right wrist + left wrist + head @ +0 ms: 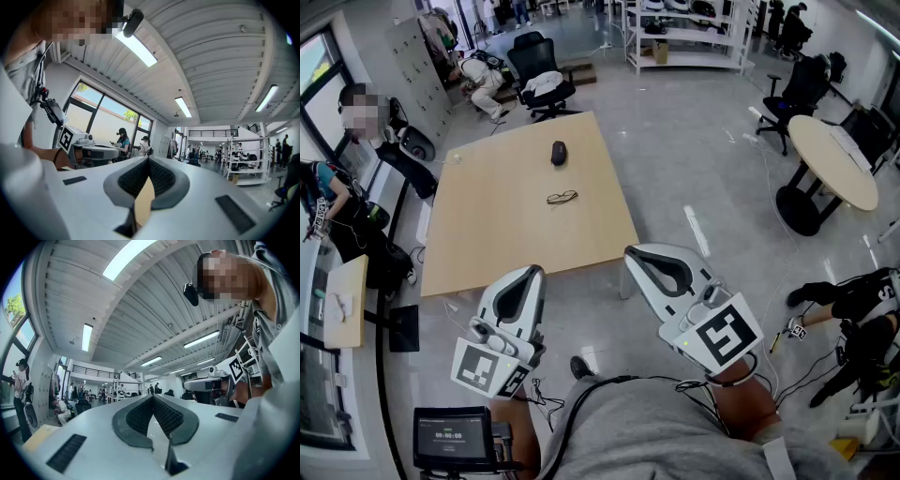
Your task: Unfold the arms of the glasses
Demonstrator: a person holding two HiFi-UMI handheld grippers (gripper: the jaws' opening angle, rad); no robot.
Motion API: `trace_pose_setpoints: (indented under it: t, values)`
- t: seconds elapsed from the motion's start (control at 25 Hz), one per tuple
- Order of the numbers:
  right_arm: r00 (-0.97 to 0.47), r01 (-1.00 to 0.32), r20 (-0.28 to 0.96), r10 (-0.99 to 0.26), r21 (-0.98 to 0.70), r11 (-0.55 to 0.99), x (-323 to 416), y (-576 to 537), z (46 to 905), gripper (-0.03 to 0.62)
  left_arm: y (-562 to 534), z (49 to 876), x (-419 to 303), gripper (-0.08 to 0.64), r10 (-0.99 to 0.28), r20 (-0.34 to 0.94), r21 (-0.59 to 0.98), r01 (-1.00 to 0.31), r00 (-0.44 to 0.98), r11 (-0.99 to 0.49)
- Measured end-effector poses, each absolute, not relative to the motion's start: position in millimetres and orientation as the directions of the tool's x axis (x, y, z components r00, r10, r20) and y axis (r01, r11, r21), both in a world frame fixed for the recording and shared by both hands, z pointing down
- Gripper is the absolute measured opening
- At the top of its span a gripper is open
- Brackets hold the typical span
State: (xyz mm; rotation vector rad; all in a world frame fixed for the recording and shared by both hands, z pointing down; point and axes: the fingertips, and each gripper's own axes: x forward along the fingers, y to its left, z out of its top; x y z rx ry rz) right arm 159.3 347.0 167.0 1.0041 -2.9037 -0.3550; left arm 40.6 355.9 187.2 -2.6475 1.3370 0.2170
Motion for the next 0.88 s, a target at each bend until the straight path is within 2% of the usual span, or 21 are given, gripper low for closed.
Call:
trace_pose_setpoints:
  t: [0.6, 0.88]
  values:
    - [-0.790, -0.604, -0.050, -0.611, 0.233, 0.762, 151, 350, 171, 0.006, 361, 194, 33, 0.006, -0.785, -0.204, -0.076, -0.809, 0.585, -0.583]
    - [-0.803, -0.591, -0.019, -0.596, 0.153, 0.792, 148, 346, 177, 0.008, 355, 194, 32, 0.006, -0.781, -0.200, -0.066, -0.803, 0.592, -0.592]
